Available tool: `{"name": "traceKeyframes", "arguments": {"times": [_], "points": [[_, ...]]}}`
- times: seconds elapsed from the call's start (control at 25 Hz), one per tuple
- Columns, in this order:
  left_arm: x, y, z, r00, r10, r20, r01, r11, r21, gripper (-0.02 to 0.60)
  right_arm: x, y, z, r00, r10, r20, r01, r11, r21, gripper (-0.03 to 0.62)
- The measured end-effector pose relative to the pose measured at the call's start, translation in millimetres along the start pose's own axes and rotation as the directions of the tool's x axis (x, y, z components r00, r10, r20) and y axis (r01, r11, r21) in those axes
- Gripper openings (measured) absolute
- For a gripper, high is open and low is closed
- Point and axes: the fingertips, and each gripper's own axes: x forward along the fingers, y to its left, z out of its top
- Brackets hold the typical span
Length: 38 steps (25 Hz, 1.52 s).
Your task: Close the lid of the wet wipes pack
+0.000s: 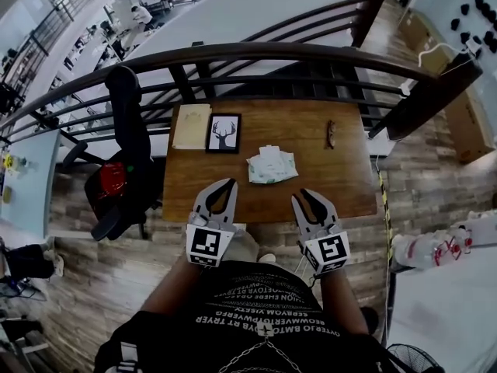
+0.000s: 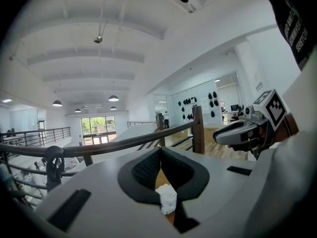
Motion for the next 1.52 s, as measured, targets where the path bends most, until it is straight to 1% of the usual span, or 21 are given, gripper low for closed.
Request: {"name": "traceKeyframes", "arguments": {"times": [0.24,0.44,0.68,0.88,1.0,1.24,1.52], "points": [[34,10,11,0.999,-0.045,0.015,0.045,0.999,0.014,0.028,31,-14,2,1.0,-0.004,-0.011,0.004,1.0,0.014,0.092],[63,23,15,0.997,-0.079,0.007,0.078,0.997,0.014,0.028,58,-22,1,0.999,0.006,-0.036,-0.005,1.0,0.016,0.092],[86,45,8,0.997,-0.078,-0.011,0.078,0.997,0.004,0.028,89,-34,-9,0.998,0.011,-0.068,-0.008,0.999,0.047,0.092],[102,62,-4,0.997,-0.071,-0.044,0.07,0.997,-0.008,0.028,116,-46,-23,0.994,0.018,-0.111,-0.01,0.997,0.072,0.092],[108,72,-10,0.996,-0.061,-0.061,0.061,0.998,-0.011,0.028,131,-53,-28,0.994,0.017,-0.108,-0.008,0.997,0.08,0.092],[124,84,-22,0.995,-0.054,-0.087,0.052,0.998,-0.025,0.028,158,-62,-59,0.984,0.034,-0.175,-0.015,0.994,0.108,0.093],[137,91,-42,0.99,-0.069,-0.125,0.064,0.997,-0.044,0.028,184,-74,-101,0.967,0.033,-0.252,0.0,0.992,0.128,0.094]]}}
